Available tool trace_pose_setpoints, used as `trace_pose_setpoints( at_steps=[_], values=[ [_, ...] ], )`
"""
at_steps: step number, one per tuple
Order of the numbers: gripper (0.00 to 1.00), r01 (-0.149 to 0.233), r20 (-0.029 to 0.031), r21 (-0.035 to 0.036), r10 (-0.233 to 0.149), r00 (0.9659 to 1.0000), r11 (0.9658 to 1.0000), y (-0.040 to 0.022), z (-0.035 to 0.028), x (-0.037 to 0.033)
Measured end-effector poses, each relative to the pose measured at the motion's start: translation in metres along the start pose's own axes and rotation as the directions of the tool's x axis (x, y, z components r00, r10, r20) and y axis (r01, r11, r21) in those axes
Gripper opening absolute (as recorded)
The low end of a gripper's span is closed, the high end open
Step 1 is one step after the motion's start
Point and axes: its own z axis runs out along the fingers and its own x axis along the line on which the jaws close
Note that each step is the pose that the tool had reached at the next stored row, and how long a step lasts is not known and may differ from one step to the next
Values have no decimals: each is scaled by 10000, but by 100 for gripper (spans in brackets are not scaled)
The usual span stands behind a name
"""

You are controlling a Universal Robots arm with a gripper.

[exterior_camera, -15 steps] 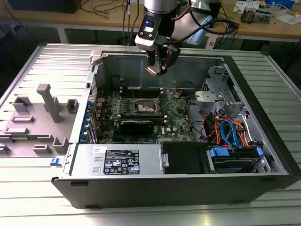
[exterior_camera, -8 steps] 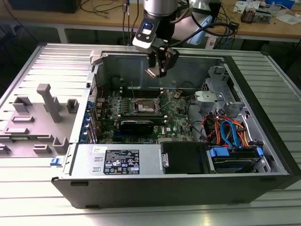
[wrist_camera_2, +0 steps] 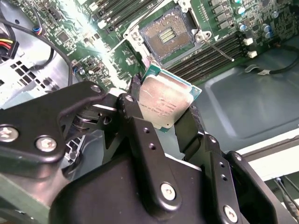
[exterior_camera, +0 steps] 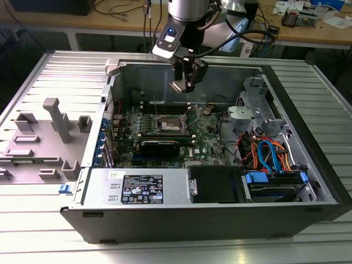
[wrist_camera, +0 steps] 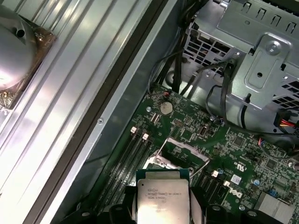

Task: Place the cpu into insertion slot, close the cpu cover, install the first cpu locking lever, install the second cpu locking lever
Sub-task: 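Place the cpu into insertion slot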

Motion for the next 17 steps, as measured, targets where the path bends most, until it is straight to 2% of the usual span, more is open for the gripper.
trace_pose_setpoints(
  at_steps=[4,6,10,13,14,17],
  values=[
    [54,-461,4,55,461,9989,9989,-2,26,-2],
    [54,-788,14,79,788,9969,9969,-4,43,-2],
    [54,-1486,20,163,1486,9889,9888,-7,86,-3],
    [54,-2122,28,253,2122,9772,9769,-10,125,-4],
    [54,-2194,27,282,2194,9756,9752,-10,125,-4],
    [54,-2216,26,279,2216,9751,9747,-10,127,-4]
  ],
)
